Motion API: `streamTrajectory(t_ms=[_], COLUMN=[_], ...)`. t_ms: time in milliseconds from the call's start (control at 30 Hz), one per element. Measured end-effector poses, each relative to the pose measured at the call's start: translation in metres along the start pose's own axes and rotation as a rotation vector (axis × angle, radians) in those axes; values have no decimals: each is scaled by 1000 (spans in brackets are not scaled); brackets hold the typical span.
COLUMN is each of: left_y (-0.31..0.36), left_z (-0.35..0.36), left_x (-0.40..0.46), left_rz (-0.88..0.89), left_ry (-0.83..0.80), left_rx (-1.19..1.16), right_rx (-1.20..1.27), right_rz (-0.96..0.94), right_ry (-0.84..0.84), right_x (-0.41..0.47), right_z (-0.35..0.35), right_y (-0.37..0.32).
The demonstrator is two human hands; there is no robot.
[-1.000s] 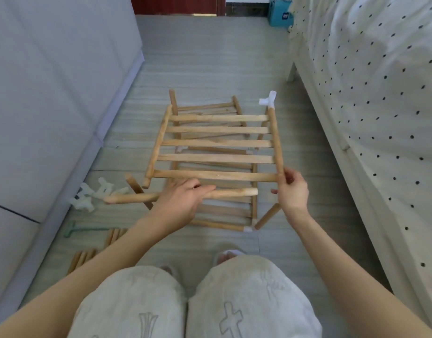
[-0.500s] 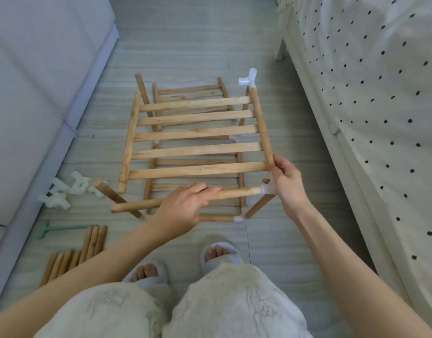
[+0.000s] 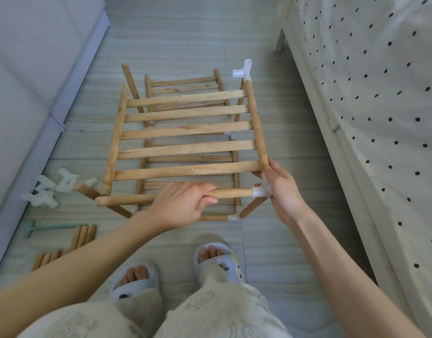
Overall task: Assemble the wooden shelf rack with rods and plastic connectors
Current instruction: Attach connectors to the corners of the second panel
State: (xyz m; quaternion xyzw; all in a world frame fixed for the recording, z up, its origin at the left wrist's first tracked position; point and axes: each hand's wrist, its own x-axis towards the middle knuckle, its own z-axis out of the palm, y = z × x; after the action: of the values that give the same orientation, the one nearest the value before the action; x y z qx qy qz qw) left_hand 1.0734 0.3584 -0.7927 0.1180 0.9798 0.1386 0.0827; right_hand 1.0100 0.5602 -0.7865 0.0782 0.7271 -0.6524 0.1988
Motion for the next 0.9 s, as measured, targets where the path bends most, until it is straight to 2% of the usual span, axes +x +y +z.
streamTrajectory(t_ms=[67, 133, 333, 400, 467, 533, 600, 667, 733, 800, 900], left_y=[-1, 2, 0, -9, -20, -32, -40, -44, -44, -47, -62], left_z=[-2, -1, -1, -5, -7, -11, -18, -24, -30, -36, -48], left_x=[5, 7, 3, -4, -16, -33, -51, -67, -81, -96, -116], left_rz=[-36, -34, 88, 66, 10, -46, -91, -116, -116, -98, -119], left_ry=[-71, -74, 44, 38, 57, 119, 201, 256, 283, 327, 437], left_rx=[-104, -127, 38, 82, 129, 138, 124, 128, 115, 94, 55], right_rx=[-27, -51, -60, -64, -319, -791, -1110, -1214, -1261, -1338, -1363], right_rz=[-22, -39, -45, -46, -102, -248, -456, -579, -558, -523, -563], right_ry=[-8, -5, 23, 115, 315, 426, 364, 192, -26, -172, -227], right_x=[2, 5, 8, 8, 5, -4, -18, -29, -34, -36, -34], right_z=[0, -1, -3, -1, 2, 8, 22, 40, 61, 80, 107], right_y=[0, -3, -8, -11, -11, -11, -8, -6, -6, -7, -17])
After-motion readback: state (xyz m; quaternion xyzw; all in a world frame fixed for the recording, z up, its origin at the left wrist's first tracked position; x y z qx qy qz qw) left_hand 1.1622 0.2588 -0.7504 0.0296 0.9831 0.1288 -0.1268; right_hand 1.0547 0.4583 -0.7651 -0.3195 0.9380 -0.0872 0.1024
